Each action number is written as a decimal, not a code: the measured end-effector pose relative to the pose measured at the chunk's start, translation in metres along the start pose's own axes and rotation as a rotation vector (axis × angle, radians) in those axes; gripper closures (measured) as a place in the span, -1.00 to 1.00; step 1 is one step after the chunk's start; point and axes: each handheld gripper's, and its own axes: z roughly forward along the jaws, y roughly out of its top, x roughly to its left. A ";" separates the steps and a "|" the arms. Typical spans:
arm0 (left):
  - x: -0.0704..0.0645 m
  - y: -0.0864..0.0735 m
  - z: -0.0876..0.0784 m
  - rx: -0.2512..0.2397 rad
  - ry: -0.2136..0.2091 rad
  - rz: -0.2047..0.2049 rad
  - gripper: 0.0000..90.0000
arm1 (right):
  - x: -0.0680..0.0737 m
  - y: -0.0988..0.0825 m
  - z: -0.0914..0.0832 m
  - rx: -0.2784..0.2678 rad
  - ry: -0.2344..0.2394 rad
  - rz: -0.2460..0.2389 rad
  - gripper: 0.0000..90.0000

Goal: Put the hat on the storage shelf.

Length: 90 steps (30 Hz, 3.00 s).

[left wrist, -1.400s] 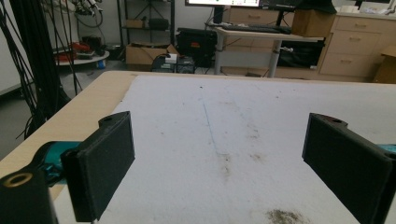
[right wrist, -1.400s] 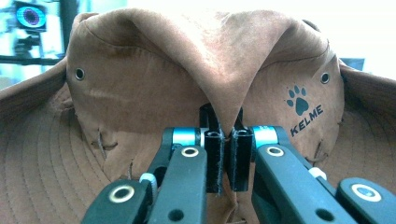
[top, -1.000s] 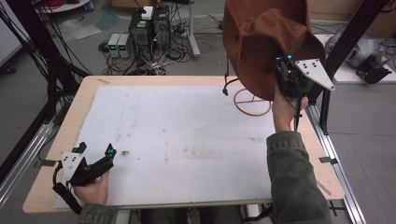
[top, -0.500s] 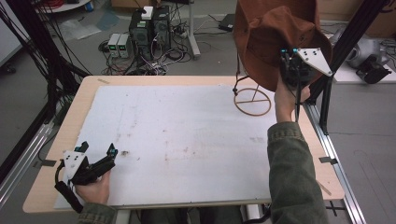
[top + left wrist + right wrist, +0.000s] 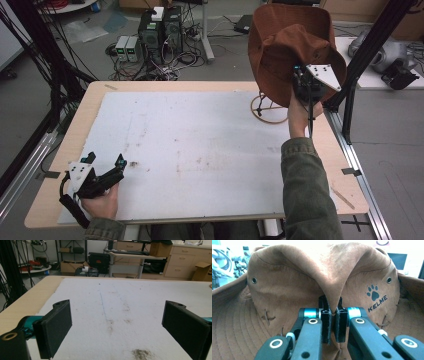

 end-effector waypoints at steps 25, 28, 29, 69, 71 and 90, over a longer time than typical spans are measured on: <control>-0.003 -0.001 0.002 0.006 -0.007 -0.003 -0.79 | -0.007 -0.009 0.007 0.092 -0.004 0.012 -0.19; -0.003 -0.001 0.002 0.004 -0.007 -0.003 -0.79 | -0.006 -0.008 0.006 0.080 0.000 0.003 -0.48; -0.003 -0.001 0.002 0.003 -0.007 -0.004 -0.79 | -0.006 -0.007 0.006 0.074 0.002 -0.010 -0.60; 0.002 0.004 -0.005 -0.032 0.017 -0.009 -0.79 | 0.002 -0.021 -0.128 -0.033 0.087 0.004 -0.75; 0.002 0.004 -0.005 -0.037 0.018 -0.006 -0.79 | 0.000 -0.038 -0.138 -0.025 0.079 0.007 -0.75; 0.002 0.004 -0.002 -0.033 0.022 0.013 -0.79 | -0.025 -0.136 -0.153 0.122 0.041 0.072 -0.75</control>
